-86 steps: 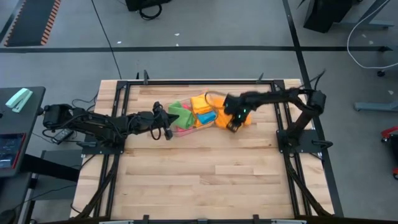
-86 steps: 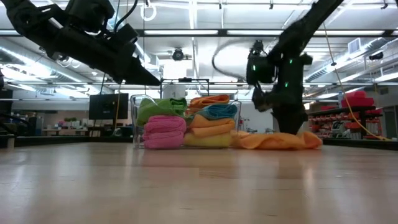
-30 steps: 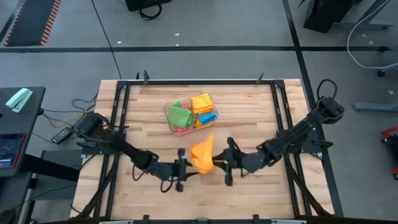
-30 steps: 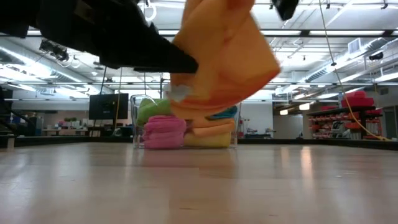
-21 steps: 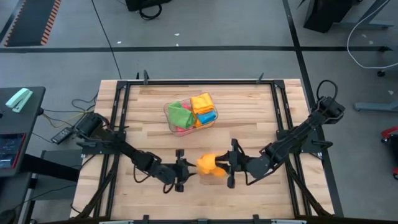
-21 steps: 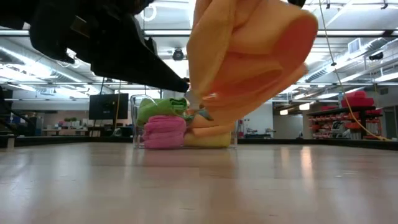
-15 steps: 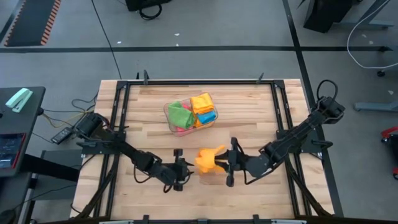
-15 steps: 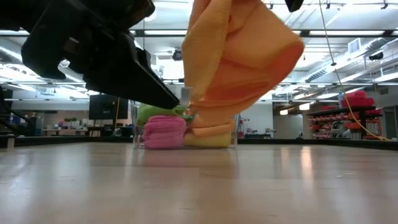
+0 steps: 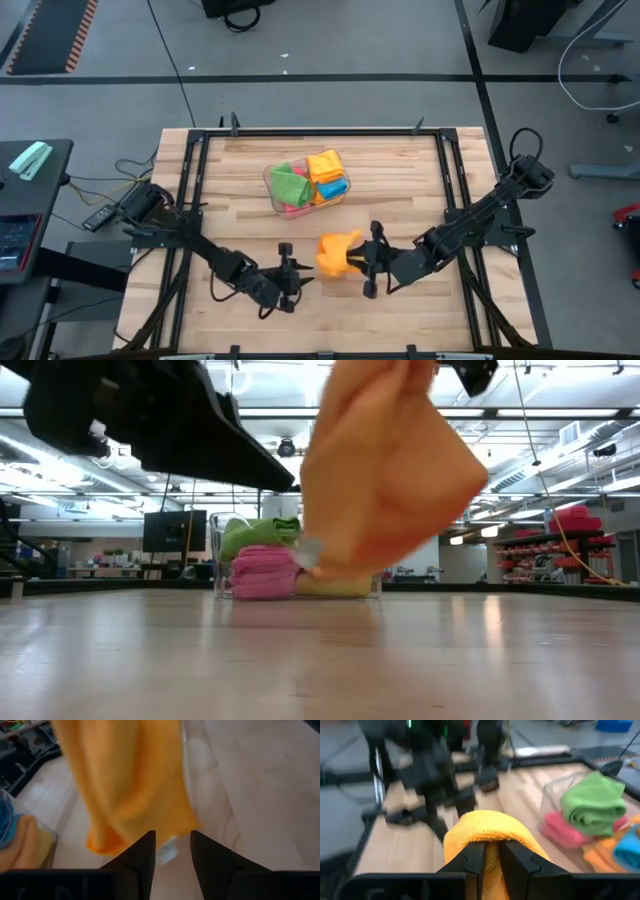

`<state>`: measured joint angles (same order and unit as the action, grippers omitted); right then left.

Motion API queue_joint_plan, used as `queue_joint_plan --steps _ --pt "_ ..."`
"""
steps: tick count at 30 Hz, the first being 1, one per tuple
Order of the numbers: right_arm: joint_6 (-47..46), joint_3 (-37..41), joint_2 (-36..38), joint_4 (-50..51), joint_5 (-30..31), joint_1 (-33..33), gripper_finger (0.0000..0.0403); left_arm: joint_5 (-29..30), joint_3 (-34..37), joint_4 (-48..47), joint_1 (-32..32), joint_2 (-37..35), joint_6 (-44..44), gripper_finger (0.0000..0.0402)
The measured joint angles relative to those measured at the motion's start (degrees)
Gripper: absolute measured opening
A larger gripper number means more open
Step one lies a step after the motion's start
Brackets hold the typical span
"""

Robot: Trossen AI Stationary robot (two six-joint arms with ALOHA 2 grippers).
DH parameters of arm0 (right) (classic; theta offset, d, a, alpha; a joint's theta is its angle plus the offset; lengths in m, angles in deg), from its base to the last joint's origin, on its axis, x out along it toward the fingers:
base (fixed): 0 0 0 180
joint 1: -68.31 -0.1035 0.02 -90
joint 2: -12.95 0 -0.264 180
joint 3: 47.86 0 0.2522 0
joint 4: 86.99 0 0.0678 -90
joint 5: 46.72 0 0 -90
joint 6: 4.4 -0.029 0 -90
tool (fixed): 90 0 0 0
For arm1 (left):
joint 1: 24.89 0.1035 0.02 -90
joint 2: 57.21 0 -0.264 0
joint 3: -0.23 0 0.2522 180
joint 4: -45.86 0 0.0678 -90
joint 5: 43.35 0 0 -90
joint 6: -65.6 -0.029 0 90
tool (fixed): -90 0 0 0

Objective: Fold microfiber towels
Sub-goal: Fold the orange microfiber cloth

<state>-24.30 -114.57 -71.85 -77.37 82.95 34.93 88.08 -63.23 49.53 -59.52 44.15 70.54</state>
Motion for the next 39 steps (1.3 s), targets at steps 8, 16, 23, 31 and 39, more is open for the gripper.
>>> queue_joint_plan --steps 8,16,23,31,39 --pt "-10.8 0.0 0.0 14.8 -8.5 0.8 0.0094 -0.1 -0.7 -0.2 0.3 0.0 5.3 0.0134" --pt "-36.1 0.0 0.0 36.3 -17.6 0.8 0.0117 -0.4 -0.7 -0.2 0.4 0.0 7.9 0.0146" --pt "-55.8 0.0 0.0 51.9 -20.0 -2.3 0.0115 -5.4 -0.7 -0.2 0.5 0.0 7.7 0.0136" --pt "-60.1 0.0 0.0 55.2 -20.4 -5.0 0.0097 -8.9 -0.6 1.0 2.4 1.0 7.1 0.0139" --pt "-40.5 0.0 0.0 36.8 -14.0 -6.2 0.0094 -12.1 -0.6 13.2 5.7 8.7 -1.5 0.0152"
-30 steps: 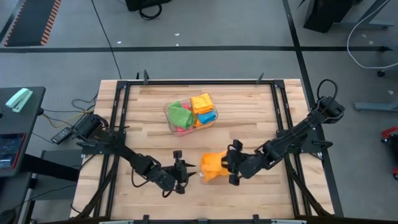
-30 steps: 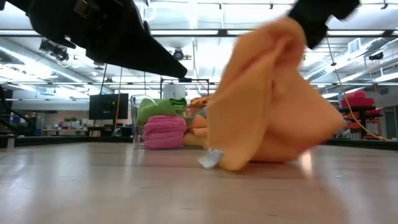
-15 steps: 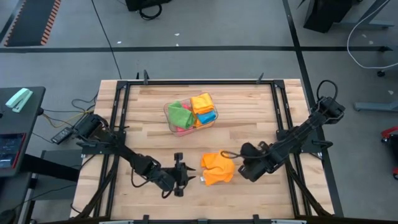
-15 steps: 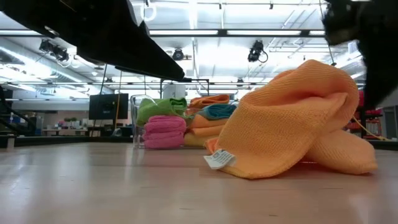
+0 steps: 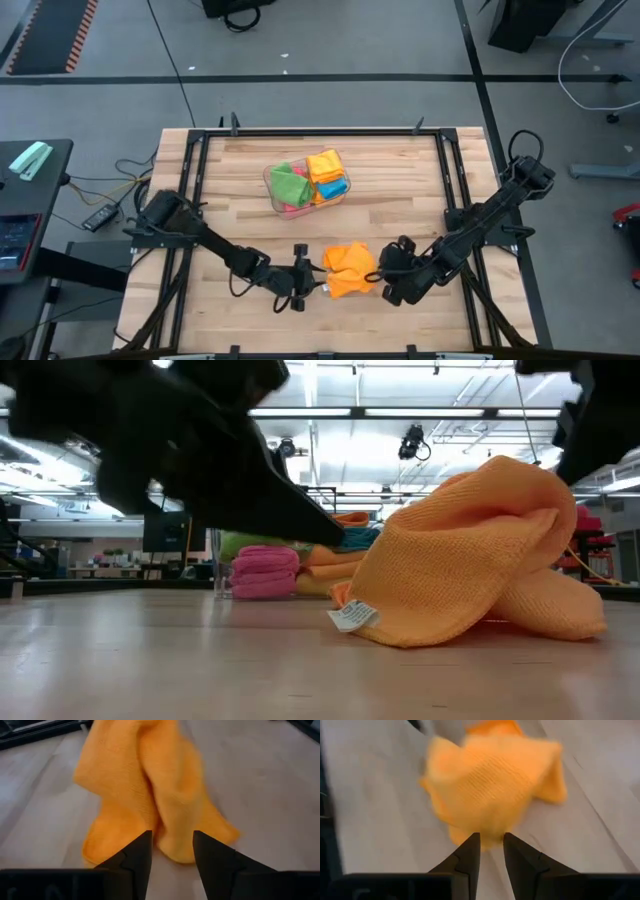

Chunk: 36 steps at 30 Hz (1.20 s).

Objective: Fold microfiber towels
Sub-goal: Fold the orange microfiber cloth

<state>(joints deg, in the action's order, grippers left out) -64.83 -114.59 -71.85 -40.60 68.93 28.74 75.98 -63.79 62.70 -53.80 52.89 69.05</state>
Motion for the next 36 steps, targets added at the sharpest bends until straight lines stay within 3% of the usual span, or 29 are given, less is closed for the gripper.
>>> queue_joint_plan --steps 8,11,15,23,28,36 --pt "2.3 0.0 0.0 -4.7 3.8 0.1 0.0093 -0.6 0.0 4.0 4.3 2.8 -0.1 0.0172" --pt "3.2 0.0 0.0 -5.2 4.1 -0.2 0.0093 -4.3 0.0 4.0 5.5 3.2 -0.1 0.0164" --pt "7.7 0.0 0.0 -11.3 4.8 -0.4 0.0093 -15.5 0.0 5.2 6.8 3.2 -0.2 0.013" --pt "24.8 0.0 0.0 -24.8 6.8 -0.3 0.0093 -16.8 0.0 5.5 5.1 3.1 -3.8 0.001" --pt "29.6 0.0 0.0 -26.8 13.2 -0.2 0.0093 -16.9 -0.1 0.6 3.1 -0.3 -4.1 0.0027" --pt "33.1 0.0 -0.7 -31.0 11.7 -0.2 0.0104 -9.3 -0.1 -3.0 0.4 -0.8 -8.9 0.0078"
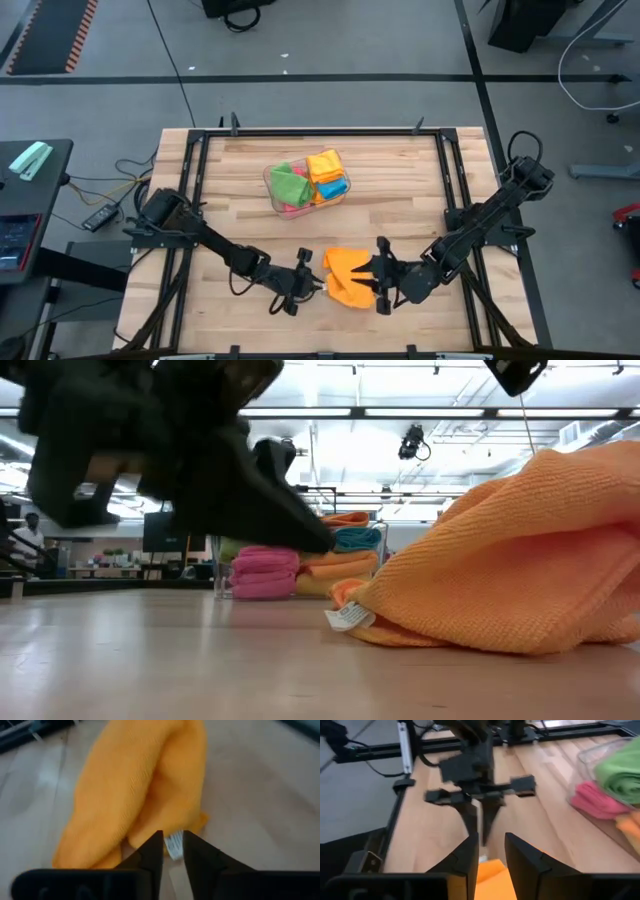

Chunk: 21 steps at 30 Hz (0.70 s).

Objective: Fold microfiber towels
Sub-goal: Fold the orange microfiber cloth

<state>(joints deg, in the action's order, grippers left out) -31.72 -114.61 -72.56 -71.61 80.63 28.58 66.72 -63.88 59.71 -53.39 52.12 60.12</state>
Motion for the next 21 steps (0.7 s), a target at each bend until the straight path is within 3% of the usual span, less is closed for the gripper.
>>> queue_joint_plan --steps 7,12,21 --pt "4.8 -0.6 -7.6 -7.0 -7.9 3.2 0.0125 0.6 0.0 -0.4 1.2 2.6 -0.4 0.0151" --pt "3.9 -5.1 -10.8 -2.5 -10.5 6.5 0.0126 9.1 0.1 -0.5 1.7 2.7 -1.0 0.0171" --pt "-1.0 -8.2 -11.2 5.9 -10.5 6.1 0.0125 11.7 -1.7 -1.1 2.8 2.7 14.3 0.0188"
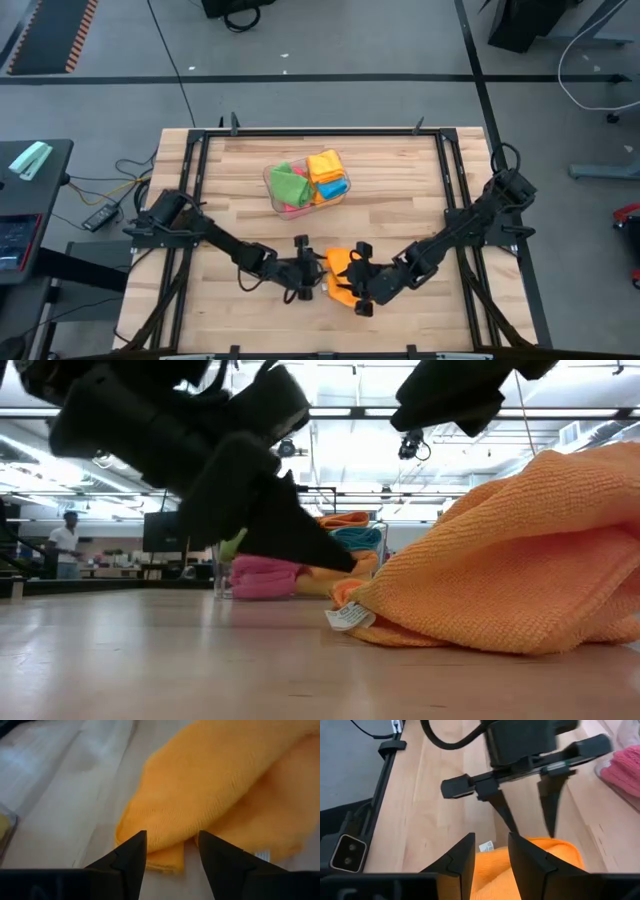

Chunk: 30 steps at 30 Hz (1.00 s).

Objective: Fold microfiber towels
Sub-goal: Fold the orange microfiber cloth

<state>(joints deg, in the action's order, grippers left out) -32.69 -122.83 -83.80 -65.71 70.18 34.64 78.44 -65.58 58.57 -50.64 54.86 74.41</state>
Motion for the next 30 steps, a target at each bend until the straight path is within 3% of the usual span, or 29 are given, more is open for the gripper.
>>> queue_joint_plan --steps 12,20,24,30 --pt "0.0 0.0 0.0 -0.1 0.2 0.2 0.0125 0.0 -4.6 -16.4 2.3 0.5 14.1 0.0185" --pt "0.0 0.0 0.0 -0.1 0.2 0.2 0.0125 -3.6 -4.6 -17.1 3.0 0.5 17.1 0.0171" --pt "0.3 0.0 0.0 -0.1 0.2 0.2 0.0125 -4.6 -4.6 -16.9 3.1 0.5 16.2 0.013" --pt "0.2 0.0 0.0 -0.1 0.2 0.2 0.0125 -4.7 -4.6 -16.8 3.1 0.5 10.0 0.0014"
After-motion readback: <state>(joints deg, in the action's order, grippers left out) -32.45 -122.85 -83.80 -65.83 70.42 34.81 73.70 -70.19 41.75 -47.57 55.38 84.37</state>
